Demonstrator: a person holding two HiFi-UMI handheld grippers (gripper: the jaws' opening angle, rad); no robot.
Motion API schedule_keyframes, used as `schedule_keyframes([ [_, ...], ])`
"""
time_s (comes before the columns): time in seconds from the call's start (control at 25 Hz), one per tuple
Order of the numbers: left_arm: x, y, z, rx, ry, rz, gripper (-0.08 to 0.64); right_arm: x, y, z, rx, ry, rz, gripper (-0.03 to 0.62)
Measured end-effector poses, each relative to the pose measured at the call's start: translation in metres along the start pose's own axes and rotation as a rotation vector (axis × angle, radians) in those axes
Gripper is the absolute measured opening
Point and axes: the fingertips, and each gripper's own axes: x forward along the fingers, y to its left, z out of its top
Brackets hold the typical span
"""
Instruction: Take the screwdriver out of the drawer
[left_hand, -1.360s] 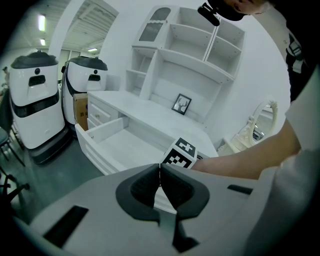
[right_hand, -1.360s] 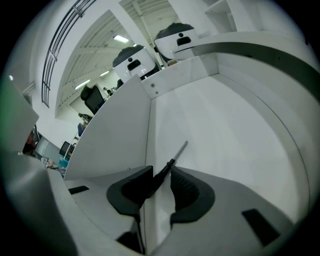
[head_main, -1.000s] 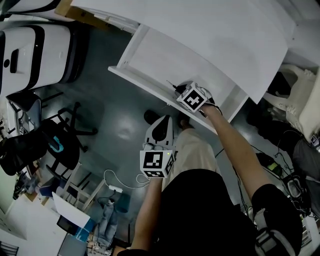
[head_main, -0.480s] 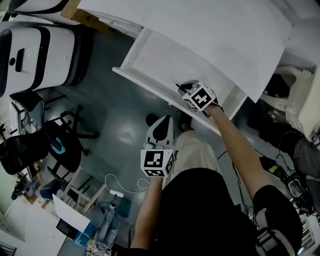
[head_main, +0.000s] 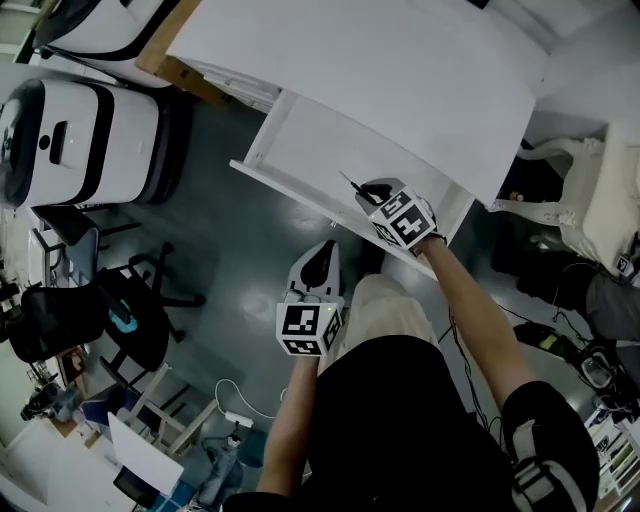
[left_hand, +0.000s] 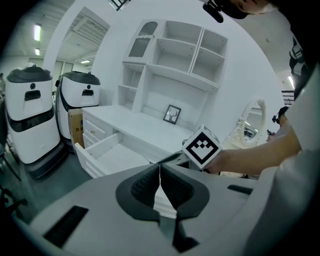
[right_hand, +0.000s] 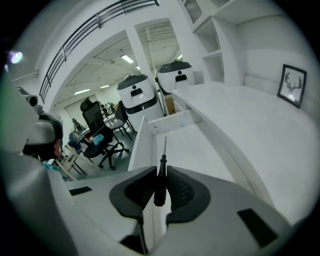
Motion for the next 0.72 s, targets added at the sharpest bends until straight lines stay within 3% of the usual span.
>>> schedule_keyframes([
  [0.72, -0.023, -0.037, 0.052, 0.089, -0.116, -0.073, 0.026, -0.151, 0.046, 0.065, 0.064, -0.374, -0.088, 0.078],
])
